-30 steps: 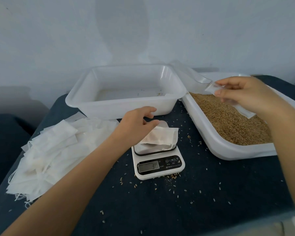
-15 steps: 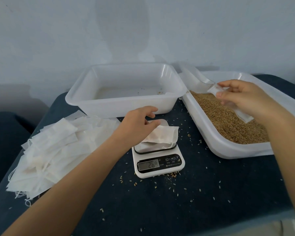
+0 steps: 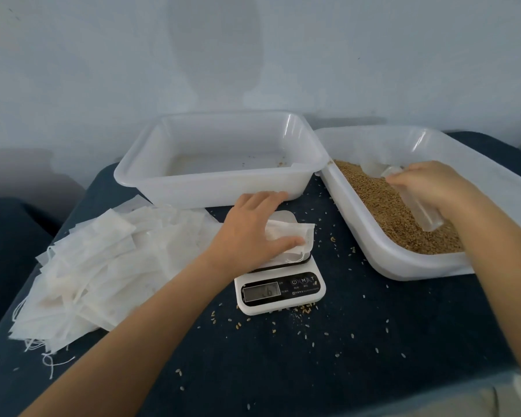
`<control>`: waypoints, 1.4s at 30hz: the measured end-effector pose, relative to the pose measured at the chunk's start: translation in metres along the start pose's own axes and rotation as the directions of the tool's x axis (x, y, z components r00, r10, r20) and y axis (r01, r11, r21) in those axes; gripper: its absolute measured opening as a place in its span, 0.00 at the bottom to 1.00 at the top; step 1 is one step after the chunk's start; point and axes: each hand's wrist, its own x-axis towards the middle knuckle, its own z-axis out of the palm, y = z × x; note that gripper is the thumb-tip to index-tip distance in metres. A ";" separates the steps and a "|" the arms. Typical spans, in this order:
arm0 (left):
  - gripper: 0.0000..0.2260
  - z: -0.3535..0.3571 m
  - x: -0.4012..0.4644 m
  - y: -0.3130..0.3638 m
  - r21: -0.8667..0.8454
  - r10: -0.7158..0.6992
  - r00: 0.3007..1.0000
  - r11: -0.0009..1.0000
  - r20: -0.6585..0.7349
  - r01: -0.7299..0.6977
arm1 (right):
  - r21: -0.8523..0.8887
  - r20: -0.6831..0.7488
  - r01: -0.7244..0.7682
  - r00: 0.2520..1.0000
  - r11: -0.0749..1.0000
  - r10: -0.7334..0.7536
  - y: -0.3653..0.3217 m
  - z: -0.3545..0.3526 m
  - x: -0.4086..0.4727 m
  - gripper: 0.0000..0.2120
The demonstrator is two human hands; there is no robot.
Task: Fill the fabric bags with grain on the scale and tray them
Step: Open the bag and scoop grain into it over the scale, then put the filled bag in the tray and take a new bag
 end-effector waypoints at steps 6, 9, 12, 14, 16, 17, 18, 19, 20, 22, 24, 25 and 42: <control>0.39 0.027 -0.008 0.002 0.311 0.154 0.982 0.933 0.110 -0.181 | -0.288 0.094 -0.027 0.994 0.957 0.056 -0.001 0.012 0.008 0.18; 0.32 0.039 -0.010 0.002 0.367 0.181 0.975 0.905 0.127 -0.215 | -0.396 0.114 -0.007 0.992 0.918 0.056 -0.003 0.018 0.006 0.14; 0.23 0.047 -0.011 0.006 0.391 0.165 0.982 0.901 0.095 -0.189 | -0.493 0.139 0.002 0.987 0.870 0.076 -0.007 0.024 0.004 0.13; 0.18 0.049 -0.010 0.007 0.362 0.150 0.986 0.917 0.071 -0.165 | -0.514 0.165 -0.001 0.981 0.858 0.100 -0.008 0.027 0.004 0.12; 0.16 0.049 -0.007 0.005 0.348 0.160 0.985 0.922 0.060 -0.171 | -0.527 0.213 0.019 0.971 0.850 0.111 -0.009 0.028 0.004 0.14; 0.16 0.047 -0.004 0.003 0.343 0.160 0.986 0.924 0.051 -0.168 | -0.542 0.241 0.033 0.963 0.839 0.118 -0.009 0.028 0.004 0.16; 0.15 0.043 -0.001 0.002 0.336 0.149 0.988 0.930 0.034 -0.151 | -0.569 0.261 0.046 0.957 0.821 0.127 -0.009 0.027 0.004 0.17; 0.14 0.035 0.003 0.001 0.320 0.129 0.992 0.939 0.014 -0.127 | -0.605 0.266 0.066 0.956 0.794 0.124 -0.010 0.024 0.003 0.18; 0.14 0.026 0.008 0.000 0.295 0.106 0.994 0.950 -0.001 -0.101 | -0.641 0.256 0.089 0.961 0.762 0.103 -0.013 0.019 0.003 0.19; 0.13 0.004 0.021 -0.003 0.152 0.043 0.999 0.988 -0.021 -0.039 | -0.667 0.201 0.170 0.979 0.725 -0.044 -0.024 0.005 0.003 0.18; 0.11 -0.020 0.036 -0.006 -0.041 -0.046 0.999 0.998 0.005 0.046 | -0.504 0.168 0.330 0.944 0.798 -0.284 -0.046 -0.008 -0.001 0.18; 0.10 -0.032 0.045 -0.007 -0.104 -0.084 0.996 0.991 0.026 0.086 | -0.366 0.206 0.444 0.896 0.818 -0.395 -0.061 -0.011 -0.008 0.22; 0.05 -0.092 0.060 -0.064 -0.537 -0.454 0.831 0.810 -0.321 0.235 | -0.232 0.267 0.752 0.660 0.617 -0.703 -0.209 0.079 0.060 0.08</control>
